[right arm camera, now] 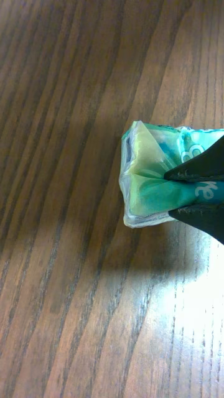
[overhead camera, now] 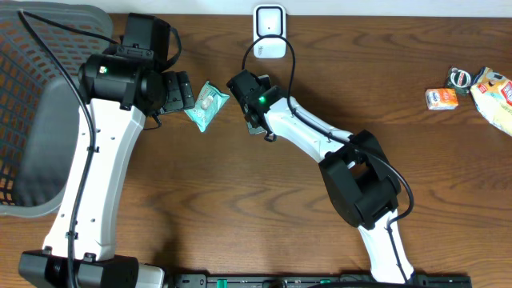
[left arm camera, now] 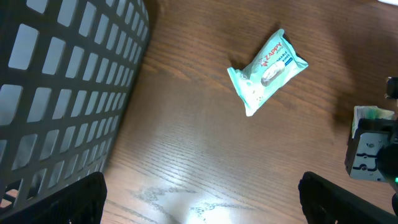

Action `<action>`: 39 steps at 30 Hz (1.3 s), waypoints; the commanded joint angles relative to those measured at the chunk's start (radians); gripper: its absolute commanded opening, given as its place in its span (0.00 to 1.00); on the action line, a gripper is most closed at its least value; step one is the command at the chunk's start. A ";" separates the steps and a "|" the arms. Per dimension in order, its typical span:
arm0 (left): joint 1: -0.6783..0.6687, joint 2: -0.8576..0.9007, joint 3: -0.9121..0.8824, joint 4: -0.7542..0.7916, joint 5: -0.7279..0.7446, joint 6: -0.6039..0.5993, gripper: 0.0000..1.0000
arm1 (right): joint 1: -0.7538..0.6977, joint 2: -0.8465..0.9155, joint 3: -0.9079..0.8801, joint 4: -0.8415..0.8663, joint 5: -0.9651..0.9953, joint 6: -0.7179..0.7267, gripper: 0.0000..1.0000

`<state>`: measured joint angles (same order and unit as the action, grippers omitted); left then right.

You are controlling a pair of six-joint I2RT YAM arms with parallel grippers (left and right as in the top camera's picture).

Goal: Scan the item barcode

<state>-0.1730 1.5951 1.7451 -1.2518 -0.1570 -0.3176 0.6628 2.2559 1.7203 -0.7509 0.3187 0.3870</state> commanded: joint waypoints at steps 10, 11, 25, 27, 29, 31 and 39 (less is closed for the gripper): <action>0.002 -0.002 -0.003 -0.002 -0.012 -0.009 0.98 | -0.138 -0.081 0.105 -0.045 -0.715 -0.124 0.01; 0.002 -0.002 -0.003 -0.002 -0.012 -0.009 0.98 | -0.162 -0.085 0.105 -0.038 -0.817 -0.148 0.01; 0.002 -0.002 -0.003 -0.002 -0.012 -0.009 0.98 | -0.343 -0.004 -0.077 0.126 -1.368 -0.175 0.01; 0.002 -0.002 -0.003 -0.002 -0.012 -0.009 0.98 | -0.349 0.002 -0.119 0.181 -1.363 -0.163 0.01; 0.002 -0.002 -0.003 -0.002 -0.012 -0.009 0.98 | -0.357 0.002 -0.146 0.205 -1.317 -0.152 0.01; 0.002 -0.002 -0.003 -0.002 -0.012 -0.009 0.98 | -0.365 0.002 -0.158 0.201 -1.223 -0.111 0.01; 0.002 -0.002 -0.003 -0.002 -0.012 -0.009 0.98 | -0.407 0.002 -0.159 0.171 -1.067 -0.084 0.01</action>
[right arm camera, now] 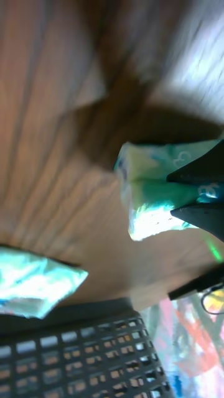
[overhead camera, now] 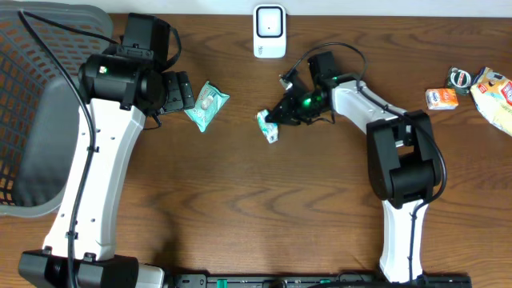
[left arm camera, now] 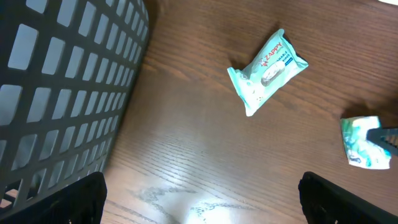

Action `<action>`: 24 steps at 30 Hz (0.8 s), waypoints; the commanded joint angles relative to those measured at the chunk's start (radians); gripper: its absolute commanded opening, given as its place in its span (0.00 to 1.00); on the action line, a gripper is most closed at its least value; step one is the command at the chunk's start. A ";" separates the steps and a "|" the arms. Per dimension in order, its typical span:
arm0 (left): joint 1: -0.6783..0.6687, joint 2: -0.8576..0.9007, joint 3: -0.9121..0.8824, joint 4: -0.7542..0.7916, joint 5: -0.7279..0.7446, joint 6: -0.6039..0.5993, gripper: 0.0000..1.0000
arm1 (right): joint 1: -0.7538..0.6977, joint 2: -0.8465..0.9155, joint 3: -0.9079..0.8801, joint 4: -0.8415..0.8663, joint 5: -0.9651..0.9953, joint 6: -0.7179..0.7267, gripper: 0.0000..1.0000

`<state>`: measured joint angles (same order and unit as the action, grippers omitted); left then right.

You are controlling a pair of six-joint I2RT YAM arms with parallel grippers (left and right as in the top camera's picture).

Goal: Scan the item barcode

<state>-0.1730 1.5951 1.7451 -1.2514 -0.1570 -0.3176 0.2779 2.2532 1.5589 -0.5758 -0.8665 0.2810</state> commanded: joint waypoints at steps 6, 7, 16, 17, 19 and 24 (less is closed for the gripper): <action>0.002 -0.002 -0.003 -0.002 -0.012 -0.009 0.98 | -0.034 0.004 0.002 -0.063 0.265 0.022 0.07; 0.002 -0.002 -0.003 -0.002 -0.012 -0.009 0.98 | -0.036 0.003 0.002 -0.069 0.267 0.021 0.09; 0.002 -0.002 -0.003 -0.002 -0.012 -0.009 0.98 | -0.047 -0.094 0.008 -0.146 0.291 -0.013 0.47; 0.002 -0.002 -0.003 -0.002 -0.012 -0.009 0.98 | -0.045 -0.106 0.008 -0.150 0.299 -0.014 0.51; 0.002 -0.002 -0.003 -0.002 -0.012 -0.009 0.98 | -0.034 -0.136 0.008 -0.158 0.317 -0.029 0.63; 0.002 -0.002 -0.003 -0.002 -0.012 -0.009 0.98 | 0.008 -0.153 0.008 -0.141 0.336 -0.054 0.77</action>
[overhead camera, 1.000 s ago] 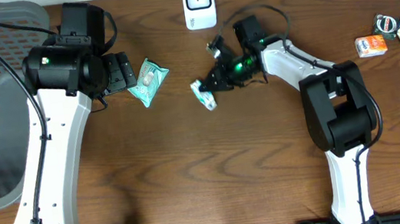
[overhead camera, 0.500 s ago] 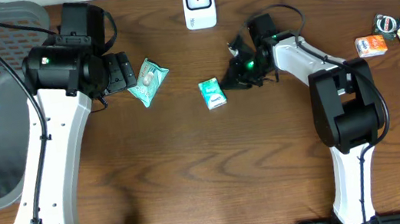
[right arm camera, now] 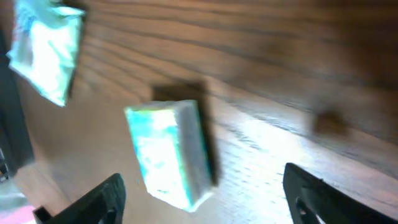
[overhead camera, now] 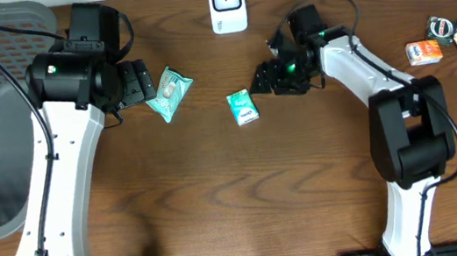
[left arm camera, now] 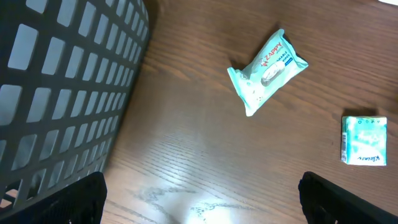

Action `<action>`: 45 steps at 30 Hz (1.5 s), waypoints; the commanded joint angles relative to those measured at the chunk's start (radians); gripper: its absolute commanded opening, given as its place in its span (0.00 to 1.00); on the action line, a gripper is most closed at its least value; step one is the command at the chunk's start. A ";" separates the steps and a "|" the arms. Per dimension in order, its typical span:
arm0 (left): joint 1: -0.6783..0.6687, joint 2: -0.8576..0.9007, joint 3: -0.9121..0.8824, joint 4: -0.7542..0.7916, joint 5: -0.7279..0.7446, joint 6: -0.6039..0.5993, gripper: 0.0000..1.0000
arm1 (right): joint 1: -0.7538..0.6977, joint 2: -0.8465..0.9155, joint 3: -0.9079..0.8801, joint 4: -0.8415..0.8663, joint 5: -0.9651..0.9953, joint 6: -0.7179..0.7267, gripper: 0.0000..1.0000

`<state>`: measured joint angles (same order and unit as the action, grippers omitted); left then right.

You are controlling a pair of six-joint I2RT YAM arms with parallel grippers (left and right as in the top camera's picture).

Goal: Scan the item barcode

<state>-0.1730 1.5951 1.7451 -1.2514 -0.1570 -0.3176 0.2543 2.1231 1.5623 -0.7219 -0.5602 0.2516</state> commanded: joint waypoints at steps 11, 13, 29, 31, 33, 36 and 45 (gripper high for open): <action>0.002 -0.002 -0.003 -0.002 -0.012 -0.009 0.98 | 0.126 0.010 0.004 0.034 0.175 -0.019 0.61; 0.002 -0.002 -0.003 -0.002 -0.012 -0.009 0.98 | 0.135 0.010 0.004 0.034 0.201 0.006 0.61; 0.002 -0.002 -0.003 -0.002 -0.012 -0.009 0.98 | 0.181 0.068 -0.036 0.051 0.210 0.032 0.48; 0.002 -0.002 -0.003 -0.002 -0.012 -0.009 0.98 | 0.186 0.072 -0.036 0.053 0.209 0.032 0.33; 0.002 -0.002 -0.003 -0.002 -0.012 -0.009 0.98 | 0.187 0.071 -0.035 0.054 0.209 0.033 0.14; 0.002 -0.002 -0.003 -0.002 -0.012 -0.009 0.98 | 0.180 0.071 -0.035 0.053 0.191 0.051 0.01; 0.002 -0.002 -0.003 -0.002 -0.012 -0.009 0.98 | 0.091 0.044 -0.031 0.053 -0.008 0.051 0.01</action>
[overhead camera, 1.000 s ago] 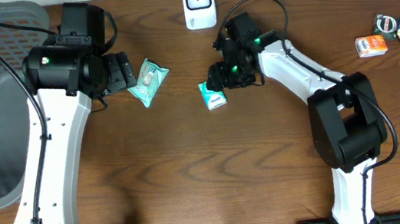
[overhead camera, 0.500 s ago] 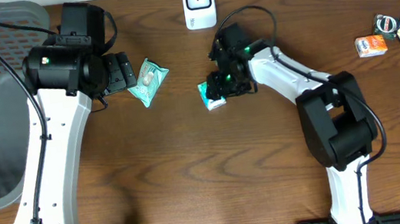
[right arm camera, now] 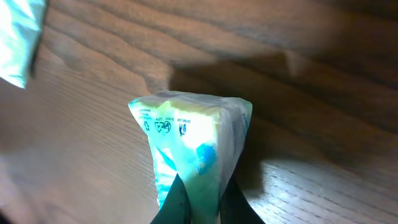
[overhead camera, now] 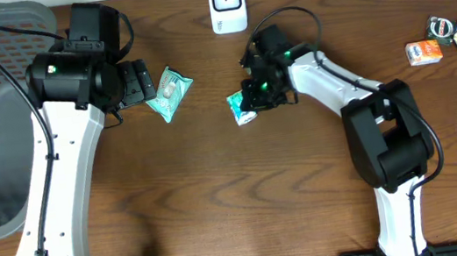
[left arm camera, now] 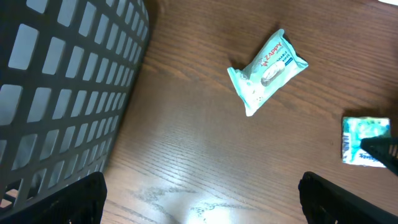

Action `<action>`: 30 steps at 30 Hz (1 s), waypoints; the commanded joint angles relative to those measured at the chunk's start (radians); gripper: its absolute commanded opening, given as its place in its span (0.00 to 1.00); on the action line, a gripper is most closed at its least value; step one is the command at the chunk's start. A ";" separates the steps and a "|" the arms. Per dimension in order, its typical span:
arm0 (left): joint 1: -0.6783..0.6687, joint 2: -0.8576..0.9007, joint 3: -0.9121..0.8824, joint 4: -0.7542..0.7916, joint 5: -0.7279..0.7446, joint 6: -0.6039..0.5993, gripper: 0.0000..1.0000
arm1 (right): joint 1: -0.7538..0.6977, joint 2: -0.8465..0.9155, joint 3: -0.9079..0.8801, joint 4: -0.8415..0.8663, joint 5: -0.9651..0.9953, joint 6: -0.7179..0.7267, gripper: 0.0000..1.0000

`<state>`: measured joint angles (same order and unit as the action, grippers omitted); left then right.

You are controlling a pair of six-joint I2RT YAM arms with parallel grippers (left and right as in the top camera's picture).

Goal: Scan the item barcode

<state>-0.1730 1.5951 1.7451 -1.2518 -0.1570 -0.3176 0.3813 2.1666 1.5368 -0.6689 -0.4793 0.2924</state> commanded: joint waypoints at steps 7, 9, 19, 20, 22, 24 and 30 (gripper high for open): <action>0.002 -0.002 -0.003 -0.002 -0.012 -0.009 0.98 | -0.138 -0.027 -0.005 0.024 -0.292 0.005 0.01; 0.002 -0.002 -0.003 -0.002 -0.012 -0.009 0.98 | -0.165 -0.027 -0.005 0.060 -0.400 -0.012 0.01; 0.002 -0.002 -0.003 -0.002 -0.012 -0.009 0.98 | -0.223 -0.027 -0.005 0.343 -1.042 -0.116 0.01; 0.002 -0.002 -0.003 -0.002 -0.012 -0.009 0.97 | -0.221 -0.027 -0.005 0.358 -1.076 -0.115 0.01; 0.002 -0.002 -0.003 -0.002 -0.012 -0.009 0.98 | -0.217 -0.027 -0.005 0.363 -1.083 -0.107 0.01; 0.002 -0.002 -0.003 -0.002 -0.012 -0.009 0.98 | -0.211 -0.027 -0.005 0.362 -1.083 -0.107 0.01; 0.002 -0.002 -0.003 -0.002 -0.012 -0.009 0.98 | -0.214 -0.027 -0.005 0.354 -1.083 -0.107 0.01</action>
<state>-0.1730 1.5951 1.7451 -1.2518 -0.1570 -0.3176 0.1646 2.1662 1.5345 -0.3115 -1.5028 0.2066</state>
